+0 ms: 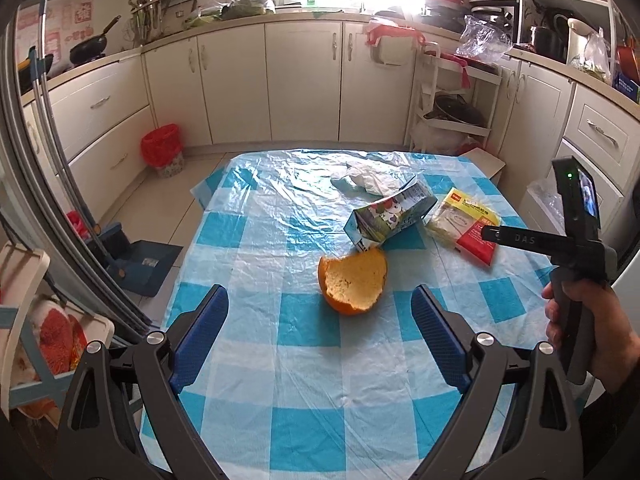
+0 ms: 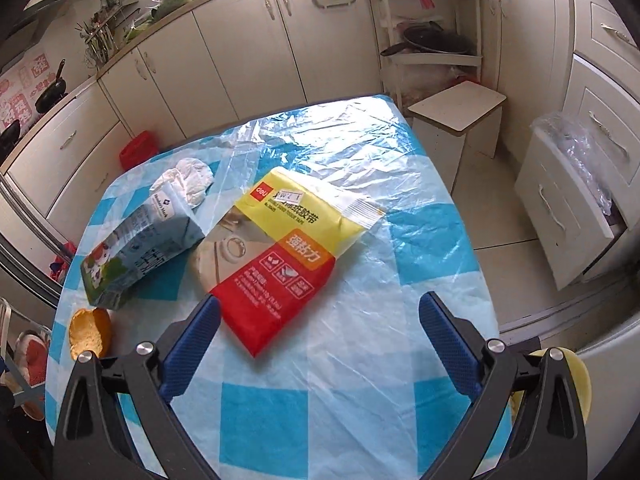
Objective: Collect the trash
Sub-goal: 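Grasp the green milk carton with the left tool while the right tool grasps the yellow-red packet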
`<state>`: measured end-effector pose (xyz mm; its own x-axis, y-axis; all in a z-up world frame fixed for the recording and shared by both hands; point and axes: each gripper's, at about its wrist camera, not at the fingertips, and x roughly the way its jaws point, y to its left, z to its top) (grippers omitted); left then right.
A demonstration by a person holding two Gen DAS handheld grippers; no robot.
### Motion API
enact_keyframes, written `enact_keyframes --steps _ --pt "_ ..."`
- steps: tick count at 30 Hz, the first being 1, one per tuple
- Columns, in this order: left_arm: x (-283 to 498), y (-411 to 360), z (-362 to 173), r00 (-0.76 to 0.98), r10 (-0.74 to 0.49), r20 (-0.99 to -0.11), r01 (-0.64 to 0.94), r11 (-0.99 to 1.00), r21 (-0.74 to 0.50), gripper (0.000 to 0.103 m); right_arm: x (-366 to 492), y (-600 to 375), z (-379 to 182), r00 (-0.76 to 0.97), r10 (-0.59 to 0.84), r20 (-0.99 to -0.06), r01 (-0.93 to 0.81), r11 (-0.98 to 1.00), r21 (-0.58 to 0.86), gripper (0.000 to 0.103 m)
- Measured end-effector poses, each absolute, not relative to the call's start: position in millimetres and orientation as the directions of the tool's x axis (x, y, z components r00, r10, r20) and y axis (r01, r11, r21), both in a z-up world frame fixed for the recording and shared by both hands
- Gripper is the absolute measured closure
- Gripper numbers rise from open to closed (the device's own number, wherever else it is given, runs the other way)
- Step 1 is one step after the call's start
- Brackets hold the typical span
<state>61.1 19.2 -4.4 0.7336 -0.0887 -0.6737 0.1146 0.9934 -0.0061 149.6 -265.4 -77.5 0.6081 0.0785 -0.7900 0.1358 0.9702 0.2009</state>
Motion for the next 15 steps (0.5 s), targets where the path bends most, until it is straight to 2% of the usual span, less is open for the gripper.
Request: enact_keyframes --steps 3,4,5,6,7,8,10,11,15 --pt "78 13 -2 0.744 -0.104 -0.66 0.15 0.989 0.014 0.014 164 -261 -83 0.609 0.064 -0.79 0.136 0.974 0.183 0.01" --pt "84 11 -2 0.745 -0.113 -0.657 0.166 0.986 0.018 0.014 168 -259 -84 0.611 0.058 -0.79 0.134 0.976 0.175 0.019" --pt "91 7 -2 0.744 -0.127 -0.656 0.189 0.982 0.023 0.014 171 -257 -84 0.616 0.043 -0.787 0.133 0.979 0.157 0.021" --pt "98 3 -4 0.741 -0.14 -0.657 0.214 0.976 0.034 0.014 174 -256 -84 0.617 0.043 -0.786 0.125 0.981 0.152 0.031" --pt "106 -3 -6 0.739 -0.147 -0.658 0.241 0.969 0.054 0.014 176 -256 -83 0.621 0.046 -0.783 0.115 0.982 0.149 0.048" --pt "114 -9 -7 0.736 -0.15 -0.66 0.263 0.962 0.075 0.014 178 -255 -83 0.621 0.05 -0.782 0.107 0.983 0.148 0.058" --pt "129 -23 -13 0.726 -0.162 -0.669 0.312 0.944 0.11 0.014 181 -258 -84 0.616 0.088 -0.782 0.095 0.978 0.185 0.091" --pt "136 -30 -15 0.719 -0.167 -0.675 0.334 0.934 0.126 0.014 183 -260 -85 0.613 0.111 -0.782 0.093 0.973 0.21 0.098" --pt "170 -60 -30 0.689 -0.155 -0.708 0.421 0.881 0.217 0.014 179 -266 -75 0.629 0.169 -0.759 0.07 0.96 0.271 0.101"
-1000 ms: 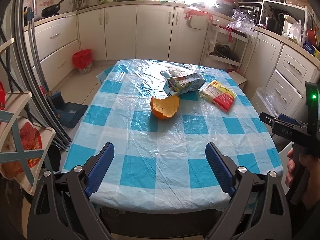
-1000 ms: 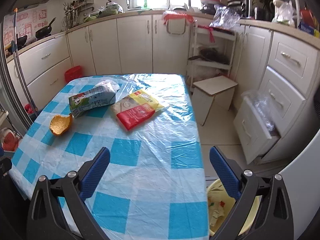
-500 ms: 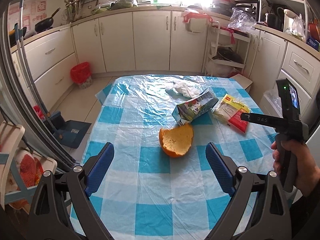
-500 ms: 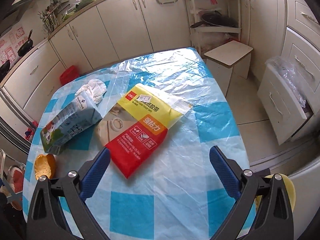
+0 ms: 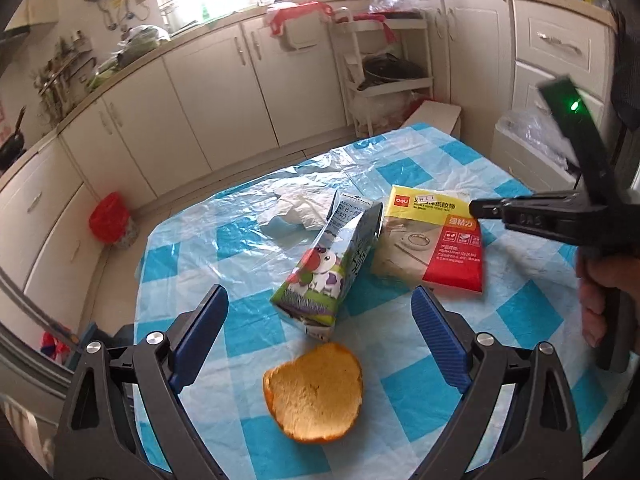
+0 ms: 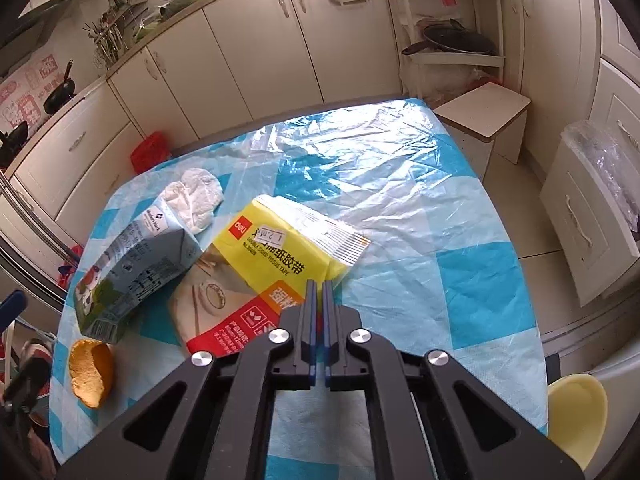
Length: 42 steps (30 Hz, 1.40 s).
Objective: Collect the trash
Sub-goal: 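Grasp the green milk carton with the left tool while the right tool grasps the yellow-red packet, then carry the carton and packet to the yellow bin and release both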
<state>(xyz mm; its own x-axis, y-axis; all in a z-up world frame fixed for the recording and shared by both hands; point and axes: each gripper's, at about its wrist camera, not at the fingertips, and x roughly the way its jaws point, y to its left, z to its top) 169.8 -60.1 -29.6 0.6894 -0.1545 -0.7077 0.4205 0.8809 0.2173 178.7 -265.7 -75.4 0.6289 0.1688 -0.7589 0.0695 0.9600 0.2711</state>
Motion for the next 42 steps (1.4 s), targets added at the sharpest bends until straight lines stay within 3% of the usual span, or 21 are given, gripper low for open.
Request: enact_keyframes --steps 5,7,8,10,11,12,13,14,15,21,23,24,25,26,27,42 --pt "214 -74 -49 0.63 -0.124 -0.766 0.43 0.877 0.212 0.014 174 -274 -62 0.655 0.207 -0.726 0.052 0.947 0.317 0.101" --pt "224 -76 -57 0.592 -0.136 -0.794 0.451 0.873 0.187 0.021 174 -275 -58 0.661 0.215 -0.719 0.051 0.943 0.329 0.101" --pt "227 -79 -61 0.569 -0.145 -0.81 0.466 0.868 0.172 0.032 176 -275 -57 0.66 0.213 -0.721 0.051 0.944 0.326 0.101" --pt "231 -83 -70 0.518 -0.16 -0.84 0.492 0.859 0.14 0.066 181 -271 -61 0.632 0.2 -0.749 0.041 0.956 0.29 0.101" --pt "231 -84 -73 0.511 -0.162 -0.844 0.496 0.858 0.135 0.07 183 -267 -64 0.616 0.184 -0.766 0.041 0.964 0.264 0.1" --pt "231 -85 -73 0.525 -0.158 -0.836 0.488 0.861 0.144 0.071 184 -265 -68 0.605 0.169 -0.778 0.044 0.969 0.245 0.084" --pt "232 -83 -72 0.527 -0.171 -0.832 0.481 0.868 0.126 0.071 185 -264 -71 0.599 0.154 -0.786 0.054 0.971 0.232 0.039" --pt "233 -79 -69 0.531 -0.19 -0.826 0.465 0.88 0.097 0.071 184 -262 -72 0.606 0.131 -0.785 0.067 0.975 0.214 0.022" --pt "233 -75 -66 0.544 -0.194 -0.816 0.444 0.892 0.084 0.071 183 -259 -72 0.62 0.112 -0.777 0.067 0.979 0.194 0.013" --pt "225 -36 -26 0.618 -0.236 -0.75 0.344 0.939 -0.013 0.072 197 -242 -89 0.587 0.081 -0.806 0.055 0.989 0.14 0.012" --pt "219 -24 -15 0.63 -0.248 -0.736 0.326 0.945 -0.039 0.072 200 -233 -88 0.599 0.076 -0.797 0.032 0.992 0.119 0.02" --pt "215 -16 -9 0.638 -0.252 -0.727 0.317 0.947 -0.05 0.072 201 -227 -87 0.606 0.076 -0.792 0.013 0.994 0.106 0.039" --pt "212 -11 -6 0.643 -0.256 -0.722 0.312 0.948 -0.058 0.072 202 -222 -86 0.609 0.058 -0.791 0.003 0.997 0.076 0.073" --pt "208 -6 -2 0.647 -0.258 -0.718 0.306 0.95 -0.065 0.072 203 -219 -87 0.602 0.087 -0.794 -0.024 0.996 0.091 0.09" --pt "204 -1 0 0.651 -0.26 -0.714 0.301 0.951 -0.072 0.072 203 -217 -87 0.591 0.131 -0.796 -0.044 0.99 0.131 0.098" --pt "118 61 -12 0.654 -0.282 -0.702 0.21 0.959 -0.19 0.072 139 -223 -48 0.597 0.314 -0.738 -0.186 0.949 0.253 0.102"
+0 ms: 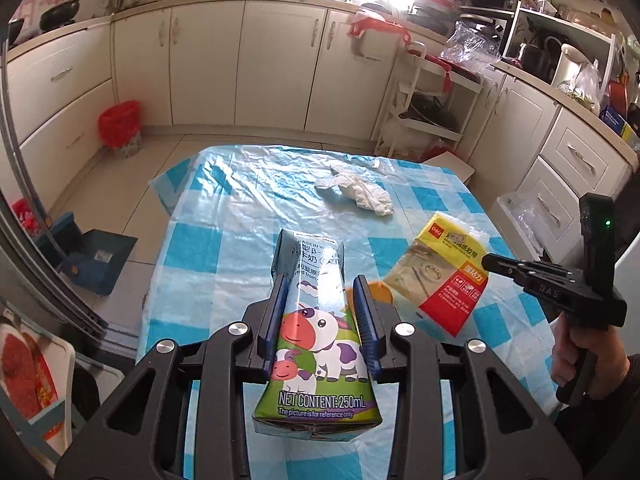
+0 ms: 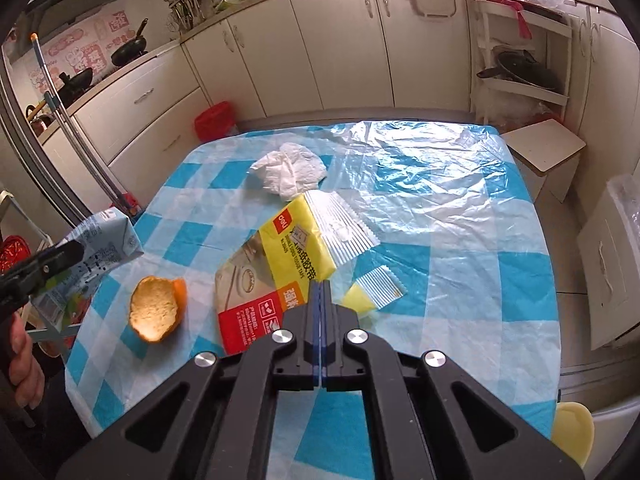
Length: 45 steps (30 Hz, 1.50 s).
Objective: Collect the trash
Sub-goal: 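Carry the carton and packet to the yellow bin and release both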
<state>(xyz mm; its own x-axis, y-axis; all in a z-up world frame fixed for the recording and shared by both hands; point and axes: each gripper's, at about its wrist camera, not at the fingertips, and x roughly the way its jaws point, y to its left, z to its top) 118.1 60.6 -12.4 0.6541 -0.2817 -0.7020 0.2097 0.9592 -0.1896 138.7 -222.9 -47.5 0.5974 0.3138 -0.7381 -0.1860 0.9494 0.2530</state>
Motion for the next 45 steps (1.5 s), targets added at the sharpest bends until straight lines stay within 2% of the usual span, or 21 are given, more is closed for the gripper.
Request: enact_keyframes --steps 8,14,21,27,45 --pt "76 54 -27 0.633 -0.289 -0.718 0.216 0.957 -0.195 0.072 84 -254 -34 0.615 0.364 -0.7 -0.15 0.925 0.349 0.102" --pt "41 23 -27 0.647 -0.259 -0.717 0.238 0.962 -0.133 0.072 37 -285 -27 0.666 0.358 -0.655 -0.078 0.906 0.417 0.102" --pt "9 -8 -21 0.662 -0.244 -0.709 0.265 0.961 -0.083 0.072 -12 -292 -29 0.706 0.335 -0.624 -0.038 0.898 0.439 0.102" --pt "-5 -23 -10 0.672 -0.249 -0.697 0.296 0.954 -0.056 0.072 -22 -292 -32 0.721 0.33 -0.609 -0.031 0.894 0.447 0.102" --pt "-3 -37 -2 0.655 -0.322 -0.684 0.328 0.936 -0.127 0.072 -45 -328 -16 0.819 0.295 -0.492 -0.011 0.865 0.501 0.102"
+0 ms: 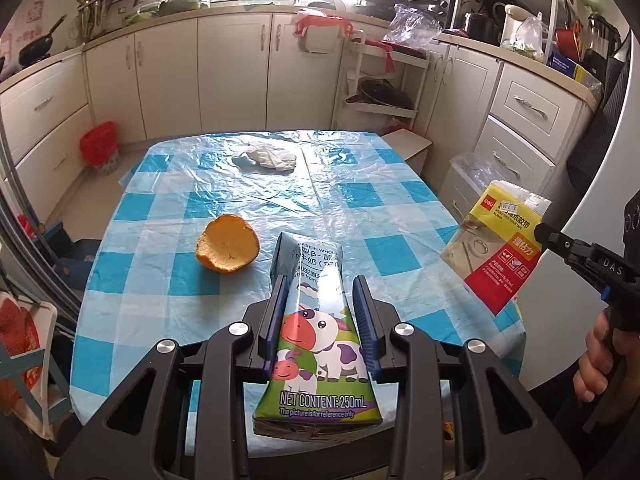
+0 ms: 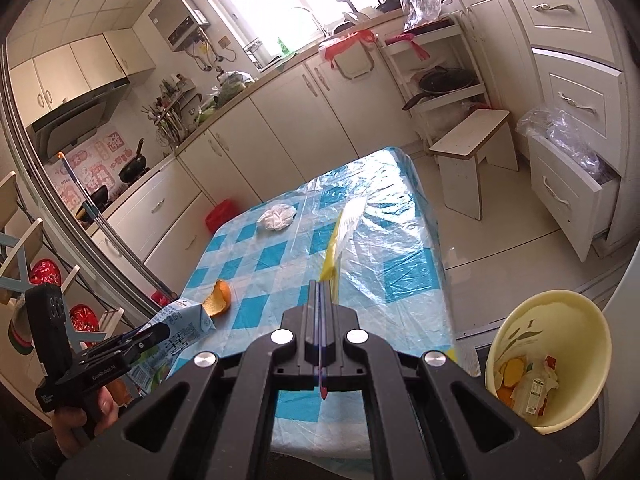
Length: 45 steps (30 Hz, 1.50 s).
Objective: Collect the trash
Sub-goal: 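Carry the carton and packet to the yellow bin and release both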
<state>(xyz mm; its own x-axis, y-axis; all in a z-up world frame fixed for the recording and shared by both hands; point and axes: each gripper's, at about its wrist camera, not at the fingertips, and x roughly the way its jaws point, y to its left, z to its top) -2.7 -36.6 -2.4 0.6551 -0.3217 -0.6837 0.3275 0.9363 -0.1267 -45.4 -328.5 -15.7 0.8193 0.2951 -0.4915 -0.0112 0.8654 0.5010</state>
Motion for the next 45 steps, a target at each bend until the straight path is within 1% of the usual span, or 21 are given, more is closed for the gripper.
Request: enact_keyframes --steps 8,12,14,17,19,20,23,24,25,27,28,30,33,35,36,40,42,45 --pt "-1 -74 4 0.626 -0.393 -0.674 0.399 0.904 -0.156 0.072 -73 -377 -8 0.884 0.181 -0.431 0.093 0.835 0.542 0.102" --pt "-1 -99 7 0.605 -0.435 -0.667 0.441 0.88 -0.174 0.072 -88 -404 -8 0.9 0.099 -0.426 0.173 0.814 0.555 0.102" --pt "-1 -111 8 0.593 -0.453 -0.666 0.46 0.869 -0.181 0.072 -92 -416 -12 0.896 0.058 -0.441 0.219 0.805 0.551 0.102" --pt "-1 -131 9 0.573 -0.481 -0.663 0.49 0.85 -0.193 0.072 -92 -425 -19 0.871 -0.003 -0.49 0.292 0.807 0.514 0.102" --pt "-2 -144 9 0.561 -0.497 -0.662 0.511 0.837 -0.196 0.072 -86 -429 -27 0.838 -0.039 -0.545 0.344 0.813 0.471 0.102" --pt "-2 -150 10 0.555 -0.505 -0.66 0.521 0.831 -0.198 0.072 -81 -430 -32 0.814 -0.056 -0.578 0.37 0.817 0.443 0.102" --pt "-3 -169 13 0.54 -0.528 -0.655 0.547 0.812 -0.203 0.072 -58 -438 -63 0.683 -0.087 -0.725 0.465 0.817 0.341 0.101" --pt "-4 -176 15 0.536 -0.535 -0.652 0.555 0.806 -0.205 0.072 -52 -443 -75 0.63 -0.095 -0.771 0.496 0.813 0.305 0.1" --pt "-4 -181 16 0.533 -0.542 -0.65 0.562 0.801 -0.207 0.072 -46 -448 -87 0.573 -0.099 -0.813 0.528 0.804 0.274 0.082" --pt "-5 -191 18 0.525 -0.555 -0.646 0.576 0.79 -0.211 0.072 -45 -457 -99 0.533 -0.102 -0.84 0.569 0.778 0.266 0.055" --pt "-5 -197 18 0.52 -0.559 -0.646 0.583 0.785 -0.211 0.072 -46 -459 -96 0.532 -0.114 -0.839 0.577 0.774 0.261 0.055" --pt "-5 -209 16 0.503 -0.566 -0.653 0.596 0.774 -0.212 0.072 -49 -462 -82 0.56 -0.129 -0.818 0.57 0.776 0.269 0.055" --pt "-6 -227 9 0.475 -0.573 -0.668 0.616 0.759 -0.214 0.072 -52 -462 -53 0.632 -0.17 -0.756 0.54 0.796 0.272 0.046" --pt "-8 -242 1 0.454 -0.577 -0.68 0.627 0.748 -0.216 0.072 -53 -463 -31 0.689 -0.198 -0.698 0.512 0.814 0.274 0.042" --pt "-9 -249 -4 0.443 -0.574 -0.689 0.63 0.746 -0.217 0.072 -54 -462 -19 0.717 -0.215 -0.663 0.497 0.825 0.27 0.037" --pt "-11 -286 -26 0.39 -0.579 -0.716 0.645 0.727 -0.236 0.072 -56 -457 19 0.806 -0.275 -0.524 0.437 0.874 0.212 0.024" --pt "-11 -305 -38 0.365 -0.579 -0.729 0.651 0.719 -0.244 0.072 -62 -458 28 0.832 -0.302 -0.465 0.438 0.872 0.218 0.022" --pt "-11 -336 -55 0.332 -0.573 -0.749 0.659 0.709 -0.25 0.072 -67 -464 35 0.85 -0.316 -0.42 0.447 0.856 0.259 0.022"
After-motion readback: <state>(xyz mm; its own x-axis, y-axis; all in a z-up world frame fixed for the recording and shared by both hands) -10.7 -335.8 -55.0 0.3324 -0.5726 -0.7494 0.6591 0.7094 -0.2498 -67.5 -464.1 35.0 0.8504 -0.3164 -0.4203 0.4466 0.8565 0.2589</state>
